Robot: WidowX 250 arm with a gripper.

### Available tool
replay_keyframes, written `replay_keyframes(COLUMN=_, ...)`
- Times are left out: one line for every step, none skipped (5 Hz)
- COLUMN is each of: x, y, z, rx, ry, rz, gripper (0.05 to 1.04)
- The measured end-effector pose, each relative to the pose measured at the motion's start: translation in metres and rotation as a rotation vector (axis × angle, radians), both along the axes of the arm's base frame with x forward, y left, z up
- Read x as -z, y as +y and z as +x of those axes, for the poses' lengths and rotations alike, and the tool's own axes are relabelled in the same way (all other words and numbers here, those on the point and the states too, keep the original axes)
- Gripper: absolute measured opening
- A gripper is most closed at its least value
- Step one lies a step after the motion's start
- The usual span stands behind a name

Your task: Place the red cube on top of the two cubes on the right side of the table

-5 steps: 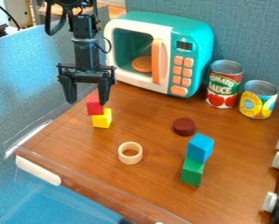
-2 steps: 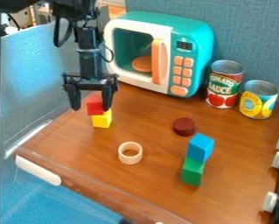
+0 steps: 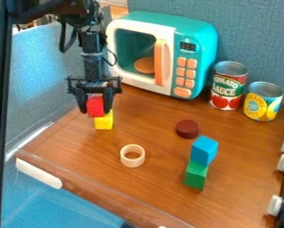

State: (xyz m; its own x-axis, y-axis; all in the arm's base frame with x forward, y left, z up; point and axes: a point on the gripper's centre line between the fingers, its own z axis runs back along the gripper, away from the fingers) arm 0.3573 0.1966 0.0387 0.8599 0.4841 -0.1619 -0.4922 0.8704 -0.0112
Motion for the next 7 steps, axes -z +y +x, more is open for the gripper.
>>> replay_keyframes(x=0.000, y=-0.004, z=0.001, rx=0.013, ry=-0.003, rz=-0.020, gripper=0.609)
replay_keyframes(x=-0.007, y=-0.024, z=0.001, rx=0.056, ry=-0.019, rz=-0.040, gripper=0.609)
replay_keyframes(x=-0.050, y=-0.058, z=0.003, rx=0.136, ry=-0.112, rz=-0.006, gripper=0.609)
replay_keyframes(x=-0.088, y=-0.112, z=0.000, rx=0.299, ry=-0.149, rz=0.059, gripper=0.609)
replay_keyframes(x=-0.097, y=-0.162, z=0.000, rx=0.444, ry=-0.157, rz=0.078, gripper=0.609)
replay_keyframes(x=-0.085, y=-0.210, z=0.004, rx=0.618, ry=-0.135, rz=0.071, gripper=0.609)
replay_keyframes(x=-0.069, y=-0.257, z=0.002, rx=0.710, ry=-0.083, rz=0.089, gripper=0.609)
